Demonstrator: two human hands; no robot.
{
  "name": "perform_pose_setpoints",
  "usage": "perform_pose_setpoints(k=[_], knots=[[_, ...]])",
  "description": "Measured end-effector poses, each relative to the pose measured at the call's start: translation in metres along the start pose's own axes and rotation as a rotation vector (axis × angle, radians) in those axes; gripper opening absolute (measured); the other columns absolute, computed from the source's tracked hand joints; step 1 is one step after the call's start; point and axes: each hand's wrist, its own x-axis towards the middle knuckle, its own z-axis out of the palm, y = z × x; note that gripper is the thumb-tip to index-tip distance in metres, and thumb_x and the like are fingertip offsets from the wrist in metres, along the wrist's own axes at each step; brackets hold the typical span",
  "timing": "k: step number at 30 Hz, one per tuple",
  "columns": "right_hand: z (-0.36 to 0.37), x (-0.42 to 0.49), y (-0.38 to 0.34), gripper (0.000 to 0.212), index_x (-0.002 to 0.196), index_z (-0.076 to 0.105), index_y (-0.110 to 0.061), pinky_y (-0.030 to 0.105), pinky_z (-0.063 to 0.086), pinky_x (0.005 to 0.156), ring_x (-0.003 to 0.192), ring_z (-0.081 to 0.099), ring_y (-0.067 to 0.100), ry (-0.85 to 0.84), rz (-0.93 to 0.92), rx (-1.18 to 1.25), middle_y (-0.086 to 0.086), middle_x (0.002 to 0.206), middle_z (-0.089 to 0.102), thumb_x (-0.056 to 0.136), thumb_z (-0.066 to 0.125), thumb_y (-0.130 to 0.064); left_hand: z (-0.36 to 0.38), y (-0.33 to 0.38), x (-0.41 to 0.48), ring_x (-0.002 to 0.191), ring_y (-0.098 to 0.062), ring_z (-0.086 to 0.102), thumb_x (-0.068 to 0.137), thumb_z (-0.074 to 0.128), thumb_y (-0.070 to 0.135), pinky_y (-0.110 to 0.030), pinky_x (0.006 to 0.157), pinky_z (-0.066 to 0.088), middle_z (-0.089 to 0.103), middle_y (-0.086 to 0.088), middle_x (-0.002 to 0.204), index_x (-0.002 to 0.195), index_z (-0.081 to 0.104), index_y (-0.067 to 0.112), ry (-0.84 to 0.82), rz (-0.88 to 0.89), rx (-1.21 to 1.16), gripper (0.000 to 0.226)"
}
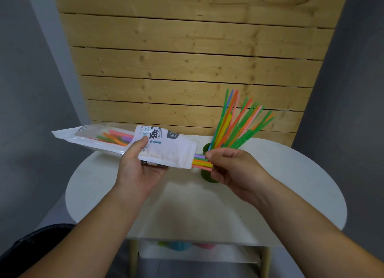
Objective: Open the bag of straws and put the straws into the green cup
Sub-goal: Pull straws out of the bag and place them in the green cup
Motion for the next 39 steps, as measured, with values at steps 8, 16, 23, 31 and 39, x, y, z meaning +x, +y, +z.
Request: perform_pose_setpoints(k=[8,16,23,31,39], knots=[[-0.018,-0.001,-0.013,0.006,0.085,0.072,-0.001,0.019,0.055,0.053,0.056,0.064,0.011,0.101,-0.089,0.006,0.011,0.067,0.068,0.086,0.068,0.003,-0.002,0.007,0.005,0.096,-0.024,0.076,0.095,0.062,0.013,-0.048,0.091,0.058,0.08,-0.008,0.098,0.106,0.068,0.012,0.026,0.015,-0.032,0.012],[-0.028,-0.001,-0.011,0.018,0.095,0.073,-0.01,0.025,0.048,0.058,0.061,0.059,0.012,0.119,-0.114,0.094,0.006,0.078,0.069,0.086,0.073,-0.026,-0.005,0.01,0.008,0.103,-0.028,0.075,0.096,0.062,0.012,-0.051,0.093,0.057,0.078,-0.01,0.11,0.11,0.067,0.012,0.04,0.027,-0.046,0.015],[0.004,-0.003,0.012,0.054,0.105,0.068,-0.019,0.028,0.041,0.058,0.067,0.054,0.013,0.008,-0.072,-0.079,0.004,0.086,0.061,0.077,0.067,-0.065,-0.004,0.012,0.009,0.106,-0.029,0.074,0.097,0.061,0.012,-0.054,0.094,0.056,0.078,-0.01,0.108,0.111,0.067,0.012,0.034,0.042,-0.077,0.016],[0.024,0.005,0.001,0.02,0.102,0.07,-0.025,0.029,0.035,0.055,0.054,0.037,0.011,0.149,-0.292,0.045,-0.001,0.059,0.038,0.099,0.053,-0.035,-0.002,0.007,0.006,0.106,-0.029,0.074,0.095,0.063,0.011,-0.052,0.094,0.056,0.079,-0.011,0.103,0.107,0.067,0.012,0.038,0.025,-0.038,0.012],[0.014,0.003,-0.011,0.022,0.088,0.072,-0.011,0.024,0.053,0.062,0.06,0.058,0.01,0.233,-0.387,0.065,0.004,0.069,0.068,0.097,0.058,-0.026,-0.004,0.01,0.01,0.105,-0.03,0.074,0.097,0.06,0.012,-0.053,0.087,0.059,0.077,-0.012,0.111,0.113,0.067,0.01,0.042,0.021,-0.067,0.017]])
